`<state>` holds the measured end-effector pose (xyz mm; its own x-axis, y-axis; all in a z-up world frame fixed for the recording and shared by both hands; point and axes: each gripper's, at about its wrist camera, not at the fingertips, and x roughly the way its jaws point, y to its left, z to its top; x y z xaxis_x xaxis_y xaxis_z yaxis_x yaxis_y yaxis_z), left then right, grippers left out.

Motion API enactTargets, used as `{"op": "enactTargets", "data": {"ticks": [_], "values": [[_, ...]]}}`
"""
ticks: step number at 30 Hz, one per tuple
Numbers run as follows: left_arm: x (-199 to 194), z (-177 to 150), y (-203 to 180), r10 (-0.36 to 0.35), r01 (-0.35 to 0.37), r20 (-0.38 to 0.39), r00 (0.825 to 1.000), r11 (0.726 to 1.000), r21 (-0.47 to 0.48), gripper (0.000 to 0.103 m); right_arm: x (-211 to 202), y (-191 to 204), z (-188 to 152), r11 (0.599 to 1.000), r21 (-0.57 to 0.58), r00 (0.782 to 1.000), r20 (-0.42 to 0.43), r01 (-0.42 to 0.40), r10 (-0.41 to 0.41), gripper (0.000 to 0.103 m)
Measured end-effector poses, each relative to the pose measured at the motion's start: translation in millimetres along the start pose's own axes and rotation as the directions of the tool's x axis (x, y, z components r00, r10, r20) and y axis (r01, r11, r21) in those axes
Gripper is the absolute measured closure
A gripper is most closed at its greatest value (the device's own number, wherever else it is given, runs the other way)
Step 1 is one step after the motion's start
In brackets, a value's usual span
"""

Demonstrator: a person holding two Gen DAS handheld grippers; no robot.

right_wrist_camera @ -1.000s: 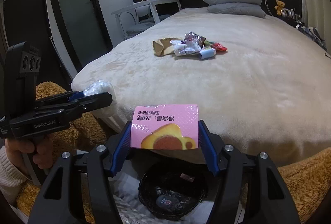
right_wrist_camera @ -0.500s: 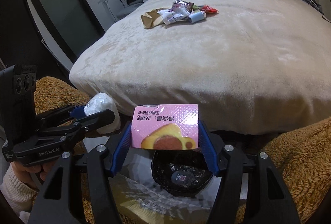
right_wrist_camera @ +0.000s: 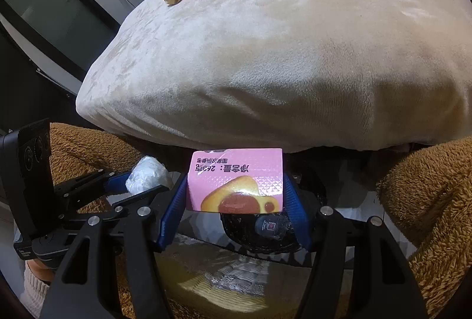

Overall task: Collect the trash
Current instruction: 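Carry the bag bundle and snack box down over the bin with both tools, then open both tools to drop the bundle and snack box into the bin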

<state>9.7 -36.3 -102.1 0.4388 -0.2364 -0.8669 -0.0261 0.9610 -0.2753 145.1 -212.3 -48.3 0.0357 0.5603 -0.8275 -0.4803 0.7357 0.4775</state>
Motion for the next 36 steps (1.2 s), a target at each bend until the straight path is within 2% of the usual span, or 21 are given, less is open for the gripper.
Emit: {"op": "enactTargets", "data": {"ticks": [4, 5, 6, 8, 11, 23, 28, 36], "values": [[6, -2, -5, -0.003, 0.005, -0.05, 0.999, 0.999, 0.035, 0.055, 6, -5, 1, 1.0, 0.021, 1.0, -0.019, -0.015, 0.016, 0.039], [8, -2, -5, 0.001, 0.001, -0.055, 0.998, 0.999, 0.036, 0.049, 7, -5, 2, 1.0, 0.021, 1.0, -0.024, -0.018, 0.018, 0.039], [10, -2, -5, 0.007, -0.005, -0.054, 0.999, 1.0, 0.031, 0.035, 8, -5, 2, 1.0, 0.019, 0.999, -0.027, -0.021, 0.021, 0.037], [11, 0, -2, 0.02, -0.019, -0.044, 0.999, 1.0, 0.013, 0.025, 8, -6, 3, 0.999, 0.027, 1.0, -0.022, -0.02, 0.021, 0.03], [13, 1, 3, 0.015, -0.015, -0.036, 0.999, 1.0, -0.014, 0.025, 8, -9, 4, 0.998, 0.047, 0.999, -0.023, -0.034, 0.035, 0.029], [4, 6, -7, 0.024, -0.024, 0.02, 1.0, 0.999, 0.028, 0.025, -2, -8, 5, 0.995, 0.051, 0.997, 0.021, -0.082, 0.081, 0.029], [-4, 5, -5, 0.015, -0.015, 0.056, 0.998, 1.0, 0.006, 0.025, -21, 5, 8, 0.993, -0.027, 0.987, 0.101, -0.119, 0.121, 0.029], [-25, 6, 3, -0.013, 0.018, 0.139, 0.99, 0.999, -0.032, 0.025, -48, 22, 26, 0.982, -0.143, 0.967, 0.204, -0.126, 0.153, 0.029]]}}
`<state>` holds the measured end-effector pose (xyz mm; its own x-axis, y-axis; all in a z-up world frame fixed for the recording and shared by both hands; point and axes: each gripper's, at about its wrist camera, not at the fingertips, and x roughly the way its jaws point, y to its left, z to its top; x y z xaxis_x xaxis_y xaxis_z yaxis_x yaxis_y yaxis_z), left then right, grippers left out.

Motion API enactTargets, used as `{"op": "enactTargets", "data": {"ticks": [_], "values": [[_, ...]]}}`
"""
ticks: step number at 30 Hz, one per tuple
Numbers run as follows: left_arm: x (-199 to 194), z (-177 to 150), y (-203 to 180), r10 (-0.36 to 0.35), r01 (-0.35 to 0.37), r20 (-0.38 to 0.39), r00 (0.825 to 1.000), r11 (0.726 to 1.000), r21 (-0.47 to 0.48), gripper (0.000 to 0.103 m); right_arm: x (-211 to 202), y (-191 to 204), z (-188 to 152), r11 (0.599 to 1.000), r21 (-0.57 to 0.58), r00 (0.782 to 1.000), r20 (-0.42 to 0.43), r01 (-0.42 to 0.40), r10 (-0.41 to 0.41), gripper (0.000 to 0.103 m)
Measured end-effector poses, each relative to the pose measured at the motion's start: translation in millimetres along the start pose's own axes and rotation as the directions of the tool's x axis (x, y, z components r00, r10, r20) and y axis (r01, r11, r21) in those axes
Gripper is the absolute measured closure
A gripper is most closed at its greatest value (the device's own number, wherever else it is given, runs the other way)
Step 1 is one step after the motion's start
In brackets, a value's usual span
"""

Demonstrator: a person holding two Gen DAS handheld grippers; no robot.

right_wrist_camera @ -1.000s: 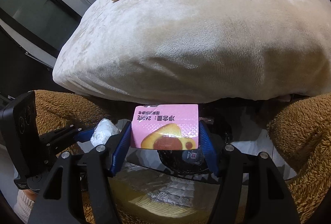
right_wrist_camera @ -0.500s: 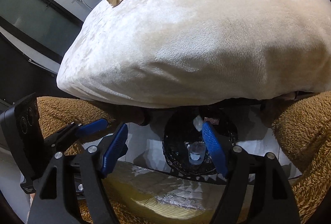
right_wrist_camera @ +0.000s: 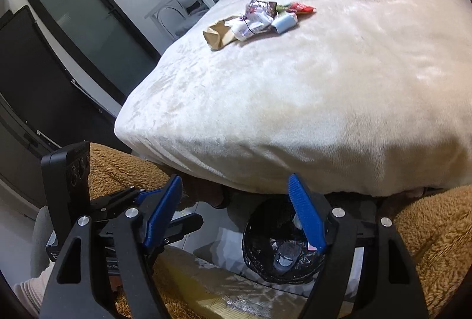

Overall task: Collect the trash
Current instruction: 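Open both tools to drop the bundle and snack box into the bin, then move both tools back over the remaining wrappers on the bed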

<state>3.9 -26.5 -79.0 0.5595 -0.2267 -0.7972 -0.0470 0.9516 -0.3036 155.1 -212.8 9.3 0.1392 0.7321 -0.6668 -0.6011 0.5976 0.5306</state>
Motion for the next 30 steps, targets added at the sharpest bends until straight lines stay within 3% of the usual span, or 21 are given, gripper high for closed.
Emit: {"op": "enactTargets", "data": {"ticks": [6, 19, 20, 23, 30], "values": [[-15, 25, 16, -0.017, 0.018, 0.037, 0.999, 0.999, -0.036, 0.025, -4, -3, 34, 0.995, -0.085, 0.998, 0.038, 0.048, -0.045, 0.029], [-39, 118, 63, 0.091, -0.089, 0.136, 0.987, 0.996, -0.019, 0.025, 54, -13, 111, 0.959, -0.245, 0.99, 0.023, 0.14, -0.138, 0.028], [-40, 125, 66, 0.094, -0.092, 0.141, 0.985, 0.996, -0.02, 0.025, 60, -12, 117, 0.959, -0.248, 0.99, 0.022, 0.139, -0.137, 0.021], [-38, 147, 78, 0.101, -0.1, 0.147, 0.984, 0.995, -0.017, 0.025, 79, -11, 135, 0.959, -0.237, 0.988, 0.026, 0.155, -0.153, 0.014], [-32, 195, 102, 0.105, -0.101, 0.166, 0.981, 0.994, -0.028, 0.025, 128, 1, 170, 0.936, -0.275, 0.975, 0.04, 0.221, -0.218, 0.012]]}}
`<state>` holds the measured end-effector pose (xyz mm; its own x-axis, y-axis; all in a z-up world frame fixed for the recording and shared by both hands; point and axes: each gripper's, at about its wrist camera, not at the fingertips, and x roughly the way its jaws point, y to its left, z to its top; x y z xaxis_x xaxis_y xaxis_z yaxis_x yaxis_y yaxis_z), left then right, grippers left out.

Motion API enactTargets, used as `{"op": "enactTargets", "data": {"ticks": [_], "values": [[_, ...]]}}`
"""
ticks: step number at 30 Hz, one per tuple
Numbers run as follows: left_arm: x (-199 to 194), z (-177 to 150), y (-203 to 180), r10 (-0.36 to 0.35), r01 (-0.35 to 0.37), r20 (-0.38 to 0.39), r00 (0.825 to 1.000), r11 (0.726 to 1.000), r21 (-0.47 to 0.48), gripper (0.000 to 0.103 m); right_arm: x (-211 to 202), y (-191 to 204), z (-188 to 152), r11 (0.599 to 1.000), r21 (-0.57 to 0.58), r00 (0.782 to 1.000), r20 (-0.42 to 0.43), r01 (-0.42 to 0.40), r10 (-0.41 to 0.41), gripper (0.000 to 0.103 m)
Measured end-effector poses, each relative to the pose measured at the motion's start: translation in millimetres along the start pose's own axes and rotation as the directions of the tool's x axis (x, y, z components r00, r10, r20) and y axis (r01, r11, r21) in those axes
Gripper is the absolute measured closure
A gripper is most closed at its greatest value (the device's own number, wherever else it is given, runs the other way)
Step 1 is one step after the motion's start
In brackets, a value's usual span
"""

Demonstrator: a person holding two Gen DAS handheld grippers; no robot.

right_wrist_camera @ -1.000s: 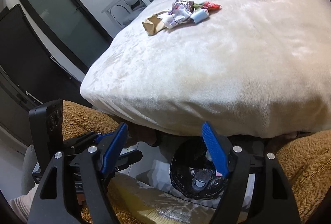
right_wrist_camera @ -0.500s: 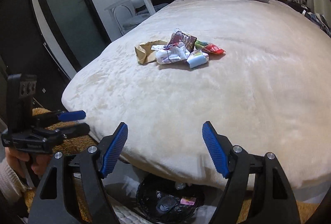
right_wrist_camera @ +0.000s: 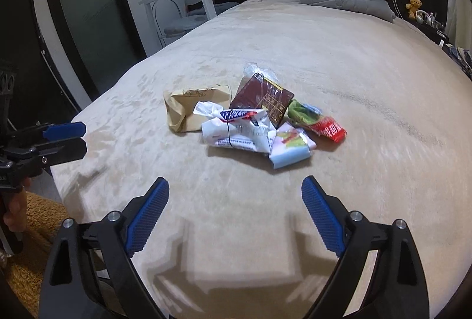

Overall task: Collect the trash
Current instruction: 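Move both tools back over the remaining wrappers on the bed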

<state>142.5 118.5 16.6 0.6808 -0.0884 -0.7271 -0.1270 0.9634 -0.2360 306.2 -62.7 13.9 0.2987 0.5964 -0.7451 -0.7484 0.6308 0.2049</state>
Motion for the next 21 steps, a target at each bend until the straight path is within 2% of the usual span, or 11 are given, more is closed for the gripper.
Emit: {"op": "enactTargets", "data": {"ticks": [5, 9, 14, 16, 17, 21], "values": [[9, 18, 21, -0.026, 0.026, 0.004, 1.0, 0.997, -0.068, 0.025, 37, 5, 20, 0.999, -0.009, 0.998, -0.028, 0.048, -0.048, 0.012], [4, 15, 34, -0.033, 0.034, 0.014, 0.999, 0.992, -0.119, 0.025, 56, 10, 31, 0.997, -0.018, 0.996, -0.026, 0.08, -0.081, 0.012], [6, 10, 37, -0.021, 0.021, 0.003, 1.0, 0.992, -0.123, 0.025, 75, 19, 38, 0.99, -0.039, 0.99, -0.038, 0.137, -0.139, 0.013], [7, 8, 37, -0.021, 0.021, -0.001, 1.0, 0.992, -0.123, 0.025, 76, 24, 37, 0.983, -0.065, 0.985, -0.024, 0.17, -0.172, 0.016], [8, 8, 37, -0.022, 0.021, -0.003, 1.0, 0.992, -0.121, 0.025, 77, 25, 37, 0.981, -0.074, 0.983, -0.026, 0.177, -0.179, 0.026], [11, 7, 33, -0.016, 0.015, -0.009, 1.0, 0.994, -0.106, 0.025, 74, 23, 36, 0.983, -0.071, 0.985, -0.017, 0.169, -0.17, 0.029]]}}
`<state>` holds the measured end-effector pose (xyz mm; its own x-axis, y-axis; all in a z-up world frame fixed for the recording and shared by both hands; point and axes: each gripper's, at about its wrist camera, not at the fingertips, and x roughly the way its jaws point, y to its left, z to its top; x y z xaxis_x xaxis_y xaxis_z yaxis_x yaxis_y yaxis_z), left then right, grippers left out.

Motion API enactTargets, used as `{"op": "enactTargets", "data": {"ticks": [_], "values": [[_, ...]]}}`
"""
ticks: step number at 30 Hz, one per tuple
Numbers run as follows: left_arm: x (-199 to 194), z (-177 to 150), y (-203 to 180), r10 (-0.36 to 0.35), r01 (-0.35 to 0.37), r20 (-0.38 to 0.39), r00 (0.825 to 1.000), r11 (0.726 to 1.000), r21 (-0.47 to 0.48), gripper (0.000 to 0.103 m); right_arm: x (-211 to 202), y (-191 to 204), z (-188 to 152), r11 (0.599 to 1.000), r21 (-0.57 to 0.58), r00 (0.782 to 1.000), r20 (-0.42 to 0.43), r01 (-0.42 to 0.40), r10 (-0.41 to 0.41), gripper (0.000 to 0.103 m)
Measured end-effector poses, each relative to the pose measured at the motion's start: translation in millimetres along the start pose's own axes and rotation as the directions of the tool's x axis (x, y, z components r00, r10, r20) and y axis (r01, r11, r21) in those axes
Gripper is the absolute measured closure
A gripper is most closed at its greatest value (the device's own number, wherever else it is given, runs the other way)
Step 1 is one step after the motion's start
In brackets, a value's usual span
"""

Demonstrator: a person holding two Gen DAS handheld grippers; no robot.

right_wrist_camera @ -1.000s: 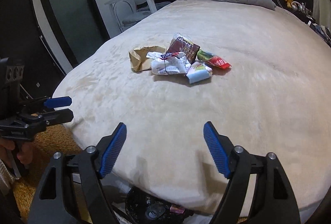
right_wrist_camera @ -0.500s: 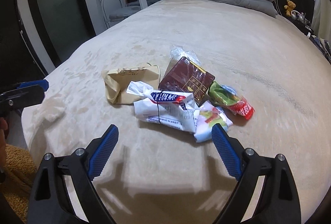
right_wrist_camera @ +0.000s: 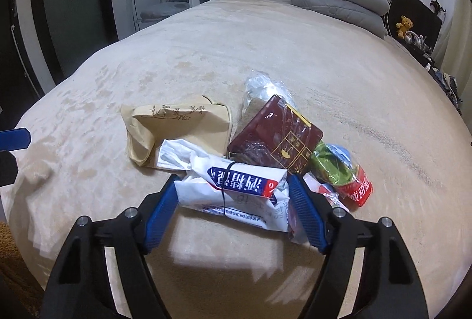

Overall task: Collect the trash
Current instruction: 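Move both tools back over the remaining wrappers on the bed, then grasp the white wrapper with the right tool while the left tool grasps the brown paper bag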

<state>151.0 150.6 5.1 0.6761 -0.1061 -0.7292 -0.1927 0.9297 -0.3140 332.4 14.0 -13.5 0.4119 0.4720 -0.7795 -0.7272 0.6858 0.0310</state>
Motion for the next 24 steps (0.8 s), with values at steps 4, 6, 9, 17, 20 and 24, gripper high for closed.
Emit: {"op": "enactTargets", "data": {"ticks": [4, 6, 9, 17, 20, 24], "values": [[4, 0, -1, 0.007, -0.007, -0.009, 1.0, 1.0, 0.011, 0.025, -21, -7, -6, 0.999, 0.02, 0.999, 0.026, -0.029, 0.028, 0.029], [5, 2, -4, 0.016, -0.016, -0.004, 1.0, 0.999, 0.03, 0.025, -32, -12, -7, 0.998, 0.037, 0.998, 0.037, -0.051, 0.049, 0.029], [6, 7, -11, 0.018, -0.018, 0.009, 1.0, 0.997, 0.077, 0.025, -52, -16, -11, 0.994, 0.039, 0.993, 0.07, -0.102, 0.099, 0.029], [32, 35, -19, 0.05, -0.059, 0.041, 0.998, 0.971, 0.232, 0.019, -91, -31, -25, 0.984, 0.053, 0.98, 0.116, -0.167, 0.161, 0.029], [51, 44, -15, 0.053, -0.056, 0.02, 0.998, 0.967, 0.25, 0.019, -99, -38, -31, 0.982, 0.074, 0.979, 0.117, -0.175, 0.166, 0.029], [70, 47, -18, 0.036, -0.029, -0.018, 0.999, 0.959, 0.282, 0.019, -107, -49, -36, 0.977, 0.101, 0.977, 0.116, -0.189, 0.177, 0.029]]}}
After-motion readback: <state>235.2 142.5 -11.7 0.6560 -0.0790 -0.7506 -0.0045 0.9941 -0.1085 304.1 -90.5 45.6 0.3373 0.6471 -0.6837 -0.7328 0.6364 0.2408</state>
